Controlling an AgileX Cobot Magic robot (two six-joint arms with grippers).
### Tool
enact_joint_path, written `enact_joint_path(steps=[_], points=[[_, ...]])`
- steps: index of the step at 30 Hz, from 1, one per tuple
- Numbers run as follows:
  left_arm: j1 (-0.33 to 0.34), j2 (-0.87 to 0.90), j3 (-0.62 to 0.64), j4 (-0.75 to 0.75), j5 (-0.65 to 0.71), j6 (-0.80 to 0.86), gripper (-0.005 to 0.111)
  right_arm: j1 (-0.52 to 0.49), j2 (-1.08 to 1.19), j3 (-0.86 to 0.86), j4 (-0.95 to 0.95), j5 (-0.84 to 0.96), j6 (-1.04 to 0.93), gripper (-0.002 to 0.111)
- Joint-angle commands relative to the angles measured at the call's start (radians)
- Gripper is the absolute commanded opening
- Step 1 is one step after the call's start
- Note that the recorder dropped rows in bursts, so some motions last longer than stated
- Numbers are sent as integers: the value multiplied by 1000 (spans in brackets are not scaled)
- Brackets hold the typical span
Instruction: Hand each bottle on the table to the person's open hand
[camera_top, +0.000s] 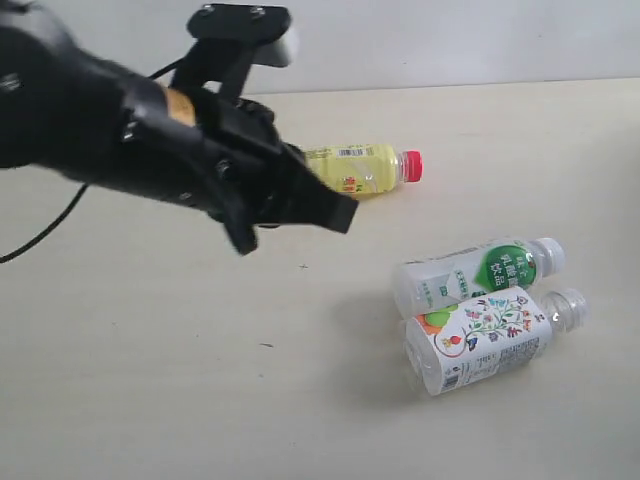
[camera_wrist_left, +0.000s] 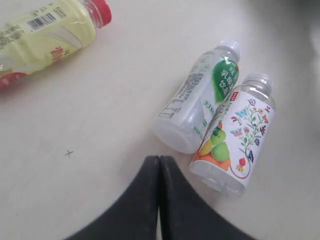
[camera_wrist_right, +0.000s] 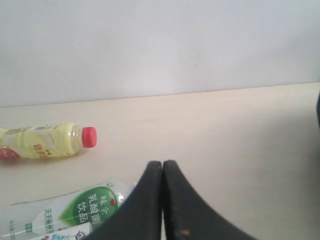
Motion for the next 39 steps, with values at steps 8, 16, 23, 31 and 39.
enact_joint_path(steps=[8,16,23,31,39], points=[[2,-366,459,34,-370,26,1,-6,-5,4,0,-9,1,0],[2,-385,470,34,-372,52,1,-6,-5,4,0,-9,1,0],[2,-385,470,34,-372,52,1,-6,-5,4,0,-58,1,0],[2,-385,470,34,-372,52,1,-6,-5,4,0,-59,1,0],[2,-385,470,34,-372,52,1,-6,-5,4,2,-149,1,0]])
